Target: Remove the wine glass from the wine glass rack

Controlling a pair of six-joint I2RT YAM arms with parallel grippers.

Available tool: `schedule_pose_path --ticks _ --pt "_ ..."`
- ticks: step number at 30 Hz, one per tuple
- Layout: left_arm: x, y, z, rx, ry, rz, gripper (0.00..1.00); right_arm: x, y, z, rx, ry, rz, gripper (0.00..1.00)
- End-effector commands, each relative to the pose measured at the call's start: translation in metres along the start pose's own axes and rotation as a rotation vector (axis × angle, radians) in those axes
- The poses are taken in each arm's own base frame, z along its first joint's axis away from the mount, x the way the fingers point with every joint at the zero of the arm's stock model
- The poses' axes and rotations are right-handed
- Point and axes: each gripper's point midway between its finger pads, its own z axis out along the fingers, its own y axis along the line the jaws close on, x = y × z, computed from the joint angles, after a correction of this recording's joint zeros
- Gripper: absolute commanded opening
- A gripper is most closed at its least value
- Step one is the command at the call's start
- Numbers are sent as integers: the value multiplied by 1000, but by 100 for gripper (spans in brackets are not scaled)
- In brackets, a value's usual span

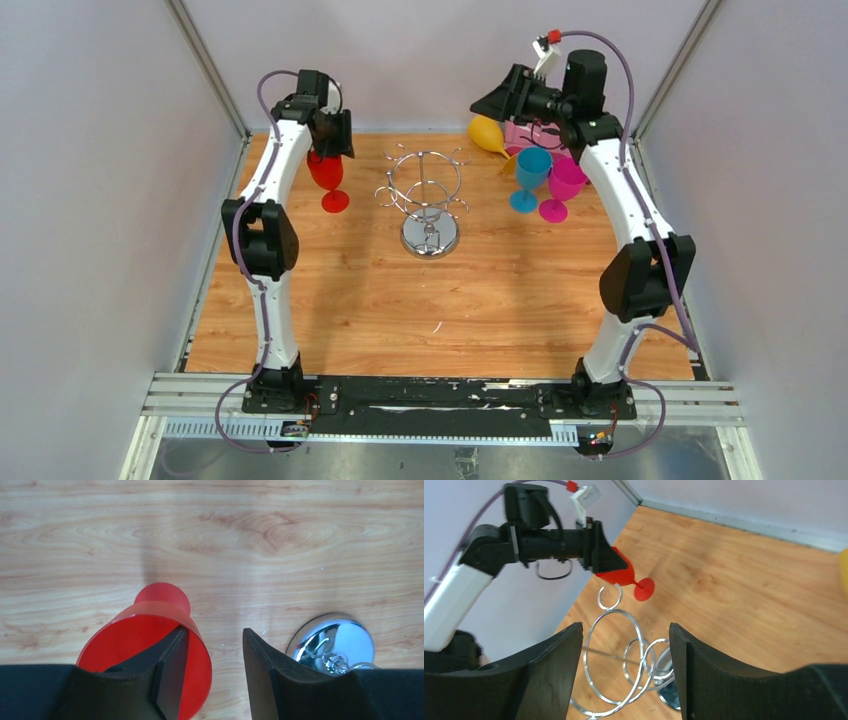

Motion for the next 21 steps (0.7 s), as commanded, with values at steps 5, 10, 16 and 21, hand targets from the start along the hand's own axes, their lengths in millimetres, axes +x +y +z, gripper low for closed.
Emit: schedule_pose_path --ticks 5,10,16,21 --pt "-75 -52 -118 149 -412 63 51 17 -51 34 277 191 -169 70" --pt "-81 -78 -191 268 -639 93 55 21 -90 47 428 232 -222 70" --pt "-64 -93 -227 336 -729 130 57 40 -126 48 574 293 -297 70" --pt "-50 -94 -225 357 -733 121 57 53 -123 51 582 331 -333 70"
